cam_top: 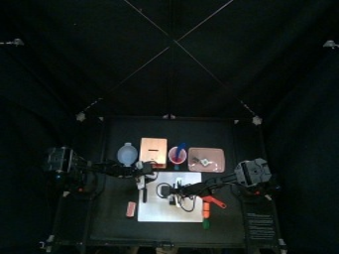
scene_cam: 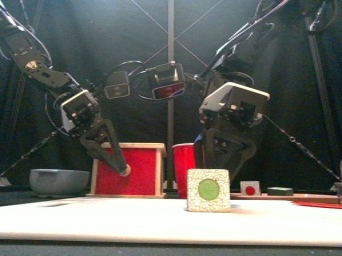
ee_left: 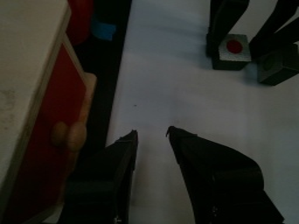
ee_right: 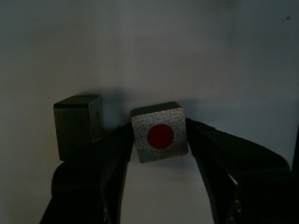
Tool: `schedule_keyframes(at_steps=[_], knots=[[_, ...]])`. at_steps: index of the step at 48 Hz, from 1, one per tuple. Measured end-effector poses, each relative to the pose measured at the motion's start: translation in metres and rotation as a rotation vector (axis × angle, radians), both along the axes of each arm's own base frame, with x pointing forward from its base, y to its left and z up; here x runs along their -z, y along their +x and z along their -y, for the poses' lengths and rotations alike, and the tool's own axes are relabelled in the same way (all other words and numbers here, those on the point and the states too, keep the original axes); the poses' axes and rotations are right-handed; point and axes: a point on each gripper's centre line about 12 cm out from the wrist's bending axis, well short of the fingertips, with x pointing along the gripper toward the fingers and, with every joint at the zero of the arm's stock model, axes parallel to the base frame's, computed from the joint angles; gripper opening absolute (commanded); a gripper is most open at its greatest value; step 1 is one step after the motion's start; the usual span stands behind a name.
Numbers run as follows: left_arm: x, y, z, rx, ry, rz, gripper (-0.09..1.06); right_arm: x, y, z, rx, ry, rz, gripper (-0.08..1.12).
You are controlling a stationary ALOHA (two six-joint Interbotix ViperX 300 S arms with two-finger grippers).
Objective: Place sushi on board then cut the sushi with the knife then place the pieces on the plate
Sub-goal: Place the 4 sushi pieces on the plate
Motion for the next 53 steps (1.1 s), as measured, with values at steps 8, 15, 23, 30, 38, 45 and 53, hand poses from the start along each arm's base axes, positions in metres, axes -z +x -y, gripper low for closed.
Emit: schedule_keyframes(at_steps=[8, 15, 23, 30, 38, 45, 53], knots=[[0.000, 0.000, 0.000, -0.001, -0.001, 0.000, 0.75, -0.009, -0.015, 0.008, 0.043, 0.002, -0.039, 0.67], [0.000, 0.000, 0.000, 0.001, 0.001, 0.001, 0.75, -0.033, -0.038, 0.027, 0.128, 0.048, -0.012, 0.67], [0.000, 0.000, 0.000, 0.000, 0.001, 0.001, 0.75, -0.057, -0.077, 0.061, 0.249, 0.091, 0.029, 0.67], [-0.001, 0.001, -0.001, 0.001, 0.002, 0.003, 0.75, -0.064, -0.112, 0.089, 0.352, 0.099, 0.041, 0.67], [0.000, 0.000, 0.000, 0.002, 0.002, 0.001, 0.75, -0.055, -0.159, 0.124, 0.503, 0.091, -0.009, 0.67], [0.000, 0.000, 0.000, 0.002, 0.003, 0.001, 0.75, -0.046, -0.189, 0.142, 0.624, 0.106, -0.029, 0.67], [0.000, 0.000, -0.001, -0.001, 0.002, 0.001, 0.75, -0.037, -0.207, 0.155, 0.706, 0.114, -0.028, 0.68]])
